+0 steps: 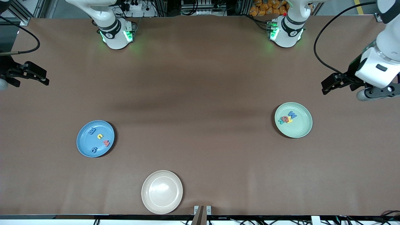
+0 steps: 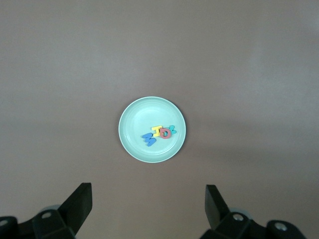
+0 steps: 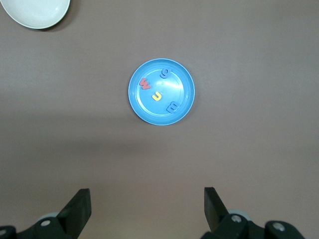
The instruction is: Sort upper and lower case letters into plates
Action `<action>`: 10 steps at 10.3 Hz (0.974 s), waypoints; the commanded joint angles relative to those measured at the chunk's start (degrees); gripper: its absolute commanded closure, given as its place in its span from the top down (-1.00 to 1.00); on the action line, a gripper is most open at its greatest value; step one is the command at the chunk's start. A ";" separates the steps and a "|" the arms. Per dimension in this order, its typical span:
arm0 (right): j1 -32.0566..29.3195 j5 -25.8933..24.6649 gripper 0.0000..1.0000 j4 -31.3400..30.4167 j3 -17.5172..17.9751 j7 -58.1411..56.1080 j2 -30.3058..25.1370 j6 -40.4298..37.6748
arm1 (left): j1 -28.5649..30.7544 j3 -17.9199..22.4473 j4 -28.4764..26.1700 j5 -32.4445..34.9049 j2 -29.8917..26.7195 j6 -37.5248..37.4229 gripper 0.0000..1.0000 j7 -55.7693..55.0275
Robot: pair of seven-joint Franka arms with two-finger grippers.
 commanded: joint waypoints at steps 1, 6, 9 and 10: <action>0.07 -0.27 1.00 0.10 0.05 0.52 -0.18 -0.49 | -0.60 1.08 -1.97 -1.69 -2.84 -1.07 1.00 3.05; 0.07 -0.27 1.00 0.02 0.05 0.52 -0.18 -0.49 | -0.51 4.25 -4.60 -1.96 -6.00 -2.30 1.00 10.53; 0.07 -0.27 1.00 0.01 0.05 0.52 -0.18 -0.49 | -0.86 4.60 -4.96 -1.96 -6.81 -2.39 1.00 13.69; 0.07 -0.27 1.00 0.01 0.05 0.52 -0.18 -0.49 | -1.47 4.60 -4.70 -1.78 -6.46 -2.48 1.00 13.69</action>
